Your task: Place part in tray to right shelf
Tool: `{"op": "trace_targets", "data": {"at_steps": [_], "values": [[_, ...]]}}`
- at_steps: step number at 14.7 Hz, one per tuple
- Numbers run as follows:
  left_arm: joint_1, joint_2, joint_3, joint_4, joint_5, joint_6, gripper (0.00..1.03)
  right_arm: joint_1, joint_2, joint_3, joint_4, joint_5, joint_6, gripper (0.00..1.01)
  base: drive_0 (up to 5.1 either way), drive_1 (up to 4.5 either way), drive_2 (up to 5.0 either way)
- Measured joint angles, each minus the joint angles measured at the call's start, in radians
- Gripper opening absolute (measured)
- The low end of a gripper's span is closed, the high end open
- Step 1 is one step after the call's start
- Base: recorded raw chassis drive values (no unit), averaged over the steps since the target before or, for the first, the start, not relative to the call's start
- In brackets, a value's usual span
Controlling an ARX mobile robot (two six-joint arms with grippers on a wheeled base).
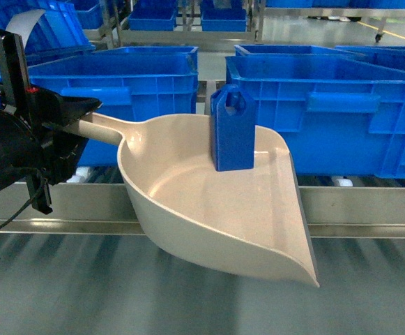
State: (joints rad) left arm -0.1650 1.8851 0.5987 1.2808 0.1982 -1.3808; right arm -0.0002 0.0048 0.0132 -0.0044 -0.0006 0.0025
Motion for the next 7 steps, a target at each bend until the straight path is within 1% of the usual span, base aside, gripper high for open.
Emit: {"op": "trace_targets", "data": {"at_steps": [7], "values": [[-0.008, 0.000, 0.000, -0.001, 0.004, 0.001, 0.15, 0.000, 0.000, 0.000, 0.000, 0.000, 0.000, 0.98, 0.0, 0.00, 0.0]]}}
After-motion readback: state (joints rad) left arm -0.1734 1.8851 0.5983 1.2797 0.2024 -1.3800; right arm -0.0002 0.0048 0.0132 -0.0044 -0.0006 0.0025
